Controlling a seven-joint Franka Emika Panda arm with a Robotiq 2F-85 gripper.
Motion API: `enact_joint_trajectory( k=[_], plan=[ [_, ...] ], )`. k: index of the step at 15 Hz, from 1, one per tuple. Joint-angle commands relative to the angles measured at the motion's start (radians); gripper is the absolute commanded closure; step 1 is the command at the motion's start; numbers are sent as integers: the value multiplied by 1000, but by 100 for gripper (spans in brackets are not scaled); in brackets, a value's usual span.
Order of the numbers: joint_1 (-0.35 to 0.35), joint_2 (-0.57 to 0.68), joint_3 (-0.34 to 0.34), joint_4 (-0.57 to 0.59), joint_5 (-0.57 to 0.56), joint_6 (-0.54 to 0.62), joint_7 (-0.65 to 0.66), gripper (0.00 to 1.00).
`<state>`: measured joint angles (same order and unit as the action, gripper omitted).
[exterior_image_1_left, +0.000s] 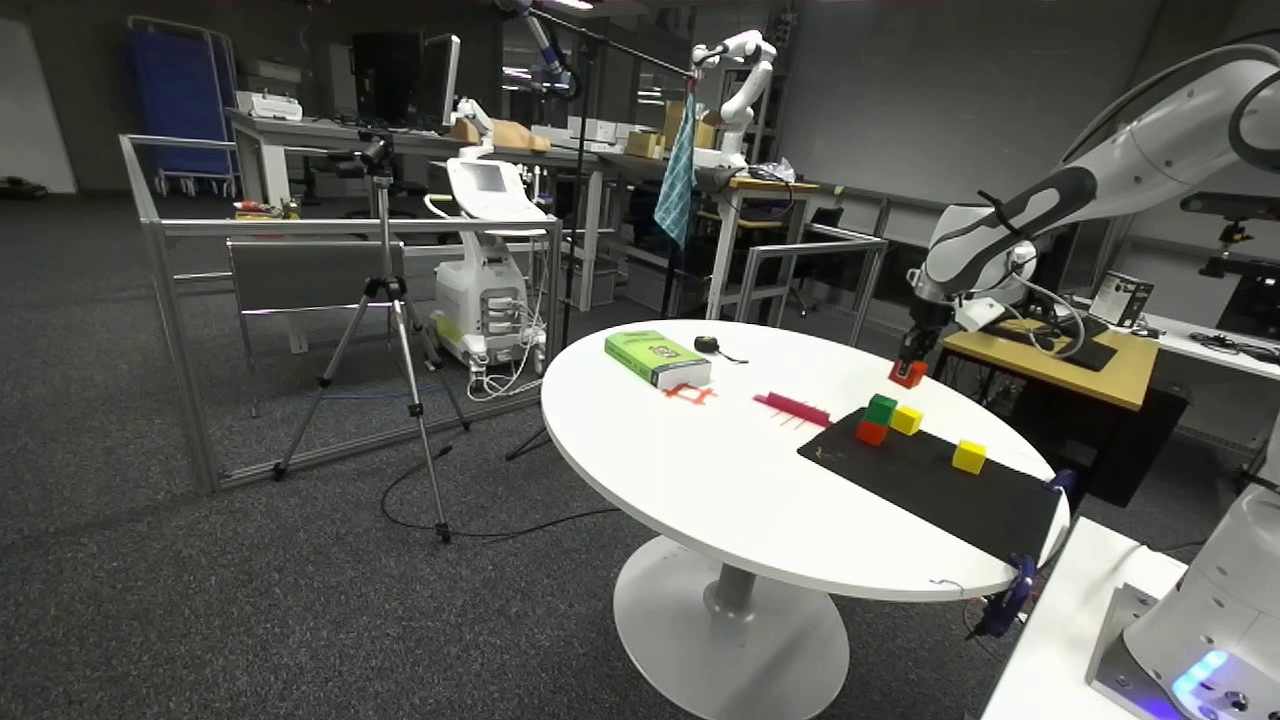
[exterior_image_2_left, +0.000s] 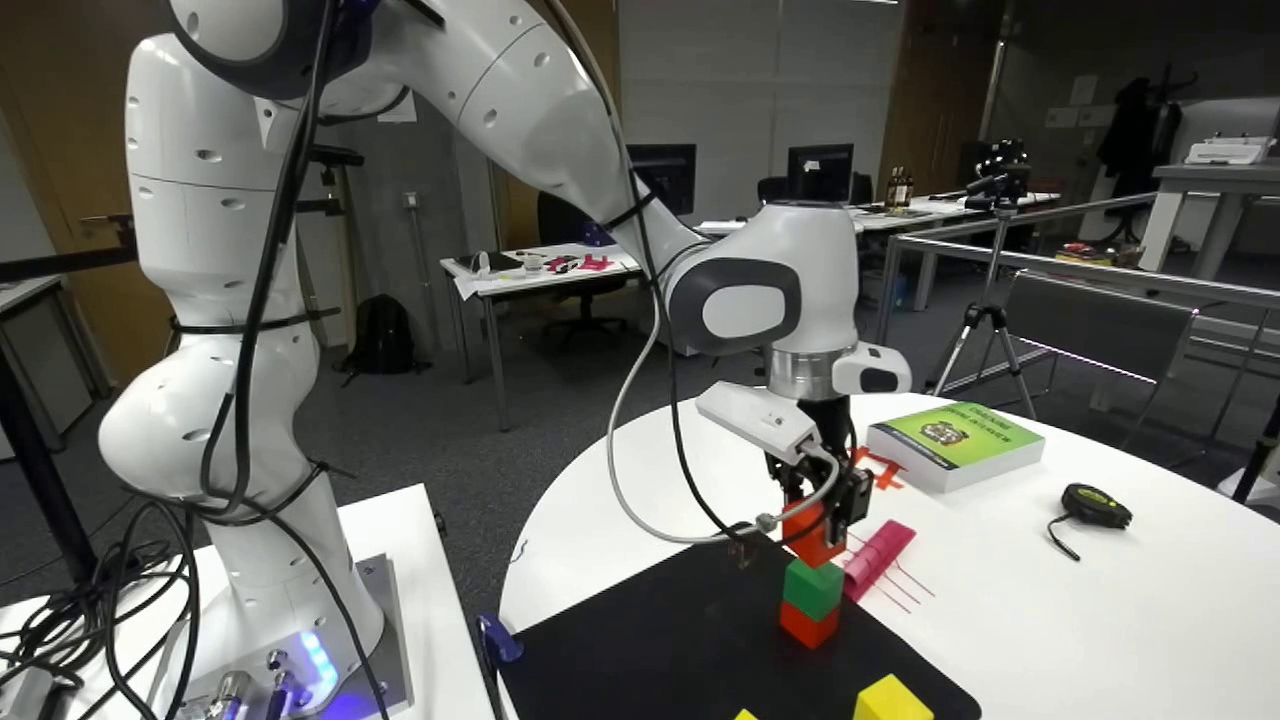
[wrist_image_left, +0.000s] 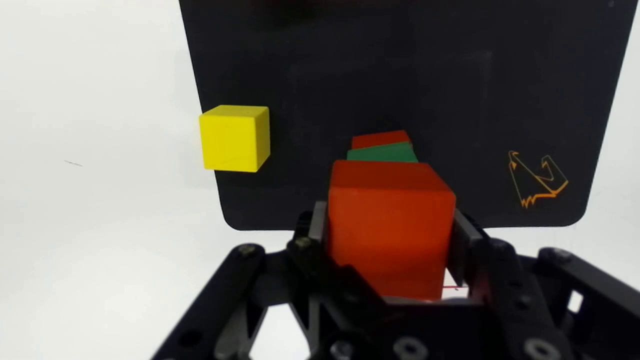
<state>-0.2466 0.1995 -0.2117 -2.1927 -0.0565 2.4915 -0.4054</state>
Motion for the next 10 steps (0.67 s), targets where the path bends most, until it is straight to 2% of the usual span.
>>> enact_joint_trajectory(
  k=[1, 10],
  plan=[
    [-12, 18, 11, 42, -25, -58, -39, 69],
    [-18, 88, 44, 77, -22, -52, -128, 69]
  ],
)
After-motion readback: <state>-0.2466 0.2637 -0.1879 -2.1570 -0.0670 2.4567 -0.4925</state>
